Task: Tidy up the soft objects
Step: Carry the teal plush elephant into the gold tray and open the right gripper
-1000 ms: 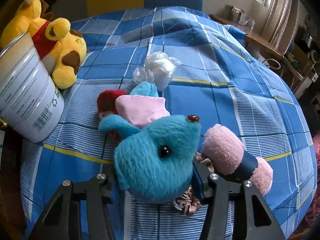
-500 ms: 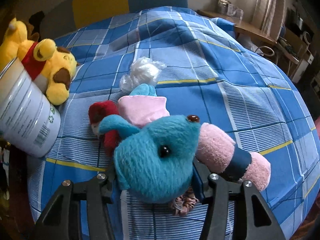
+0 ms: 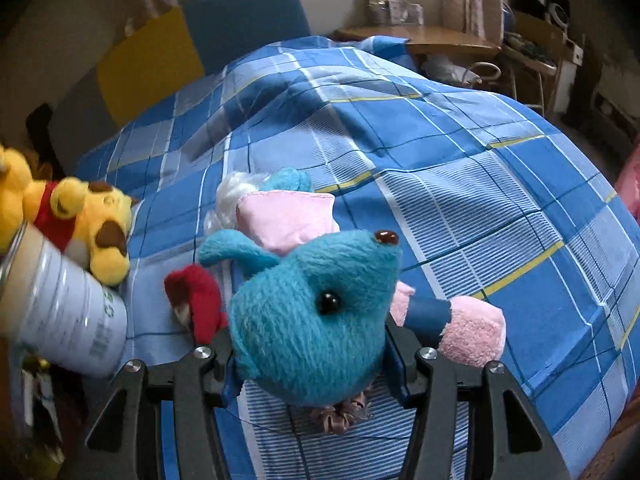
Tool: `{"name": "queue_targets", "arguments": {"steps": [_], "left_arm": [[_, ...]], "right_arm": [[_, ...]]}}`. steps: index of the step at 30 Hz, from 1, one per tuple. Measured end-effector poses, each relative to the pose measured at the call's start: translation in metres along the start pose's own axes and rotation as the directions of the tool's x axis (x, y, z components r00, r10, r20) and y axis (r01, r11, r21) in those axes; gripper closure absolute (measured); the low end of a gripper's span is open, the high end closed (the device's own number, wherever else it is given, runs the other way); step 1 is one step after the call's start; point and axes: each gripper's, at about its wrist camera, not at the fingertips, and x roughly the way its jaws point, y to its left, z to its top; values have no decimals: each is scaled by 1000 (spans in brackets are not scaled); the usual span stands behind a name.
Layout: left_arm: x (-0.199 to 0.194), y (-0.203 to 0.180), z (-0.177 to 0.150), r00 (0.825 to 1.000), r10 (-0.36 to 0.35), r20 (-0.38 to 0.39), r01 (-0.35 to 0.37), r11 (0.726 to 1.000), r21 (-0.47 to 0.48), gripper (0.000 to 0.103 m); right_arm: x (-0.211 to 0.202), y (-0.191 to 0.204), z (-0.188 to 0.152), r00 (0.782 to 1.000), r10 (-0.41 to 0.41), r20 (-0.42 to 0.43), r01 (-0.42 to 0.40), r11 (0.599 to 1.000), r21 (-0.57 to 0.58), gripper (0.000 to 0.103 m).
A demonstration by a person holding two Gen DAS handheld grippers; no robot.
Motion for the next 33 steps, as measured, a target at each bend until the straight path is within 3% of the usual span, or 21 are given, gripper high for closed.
{"name": "queue_targets", "arguments": {"steps": [7, 12, 17, 20, 23, 27, 29, 33], "left_arm": [[-12, -5, -1, 997, -65, 32, 64, 997, 33, 0], [-21, 6, -3, 996, -44, 74, 43, 999, 11, 0], [-26, 22, -1, 994, -51, 92, 52, 999, -13, 0], [-27, 32, -2, 995, -39, 96, 42, 999, -31, 0], [-26, 40, -3, 995, -23, 95, 27, 998, -50, 0], [-28, 55, -4, 996, 4, 94, 5, 996, -93, 0], [-30, 66, -5, 996, 22, 92, -10, 992, -124, 0], [-36, 83, -8, 993, 68, 94, -51, 983, -174, 0]], "right_arm": [[-6, 50, 62, 999, -34, 9, 35, 996, -79, 47], [-20, 127, 125, 997, -56, 61, 66, 981, -181, 47], [-51, 220, 169, 989, 2, 148, 40, 961, -274, 47], [-78, 289, 171, 976, 93, 196, -10, 922, -386, 47], [-104, 352, 146, 954, 221, 204, -79, 838, -540, 47], [-124, 406, 82, 923, 368, 116, -177, 672, -719, 47], [-125, 420, 45, 914, 402, 44, -223, 592, -774, 47], [-114, 431, -20, 905, 417, -88, -303, 486, -820, 47]]}}
